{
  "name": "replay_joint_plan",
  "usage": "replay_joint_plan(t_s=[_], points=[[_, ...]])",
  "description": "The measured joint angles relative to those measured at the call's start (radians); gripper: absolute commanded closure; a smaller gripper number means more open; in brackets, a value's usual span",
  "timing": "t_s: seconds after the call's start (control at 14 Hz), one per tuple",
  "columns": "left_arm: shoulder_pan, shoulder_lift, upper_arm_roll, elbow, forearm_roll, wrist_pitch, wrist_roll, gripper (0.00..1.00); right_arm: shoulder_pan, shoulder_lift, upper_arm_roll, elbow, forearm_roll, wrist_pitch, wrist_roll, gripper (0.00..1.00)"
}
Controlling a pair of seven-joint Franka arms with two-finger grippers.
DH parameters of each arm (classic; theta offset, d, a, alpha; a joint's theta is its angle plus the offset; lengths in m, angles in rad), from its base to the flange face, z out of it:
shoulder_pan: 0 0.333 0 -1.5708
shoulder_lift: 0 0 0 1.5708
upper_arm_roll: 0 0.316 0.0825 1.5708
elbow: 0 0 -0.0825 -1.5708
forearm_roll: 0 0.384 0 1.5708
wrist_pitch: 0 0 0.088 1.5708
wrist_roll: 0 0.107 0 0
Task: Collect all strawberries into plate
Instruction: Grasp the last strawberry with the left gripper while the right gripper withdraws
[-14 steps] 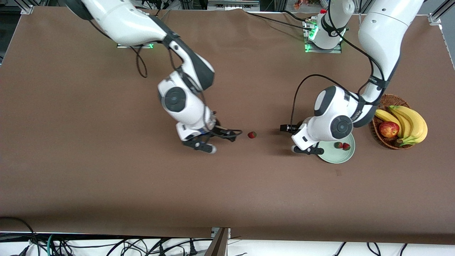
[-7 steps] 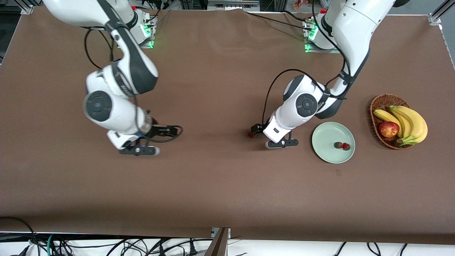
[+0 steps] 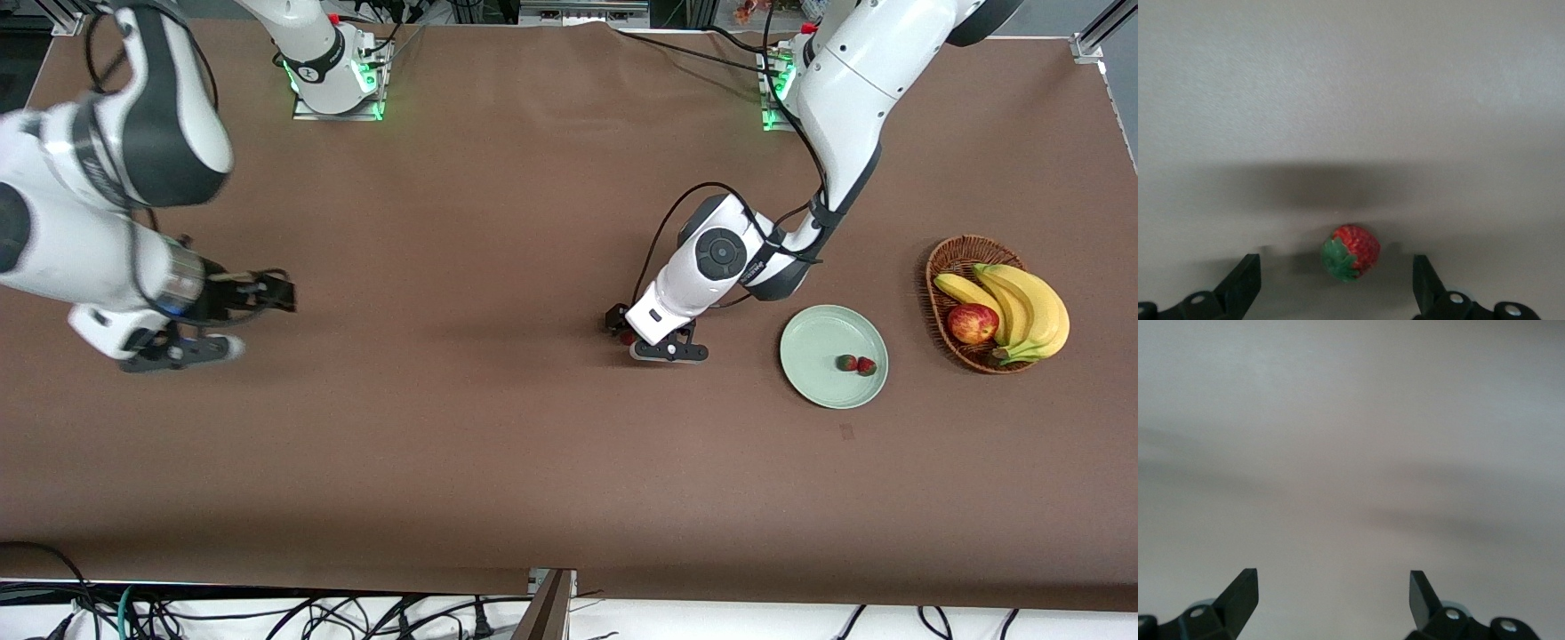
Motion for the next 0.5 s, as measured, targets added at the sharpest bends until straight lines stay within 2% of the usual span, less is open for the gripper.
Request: replay_joint_plan(t_s=[0.36,0.43,0.5], points=[[-0.024,0.001,0.001,0.004,0.002,0.007,0.001,0.0,-0.024,-0.153,-0.047,-0.003,-0.058,-0.142,-0.041,0.0],[-0.024,0.001,0.003,0.003,0.003,0.018,0.002,0.16,-0.024,-0.172,-0.051,-0.006,-0.058,-0.165,-0.041,0.0],[-0.024,0.001,0.004,0.003,0.003,0.029,0.002,0.44,-0.024,-0.183,-0.054,-0.011,-0.058,-0.183,-0.04,0.0]])
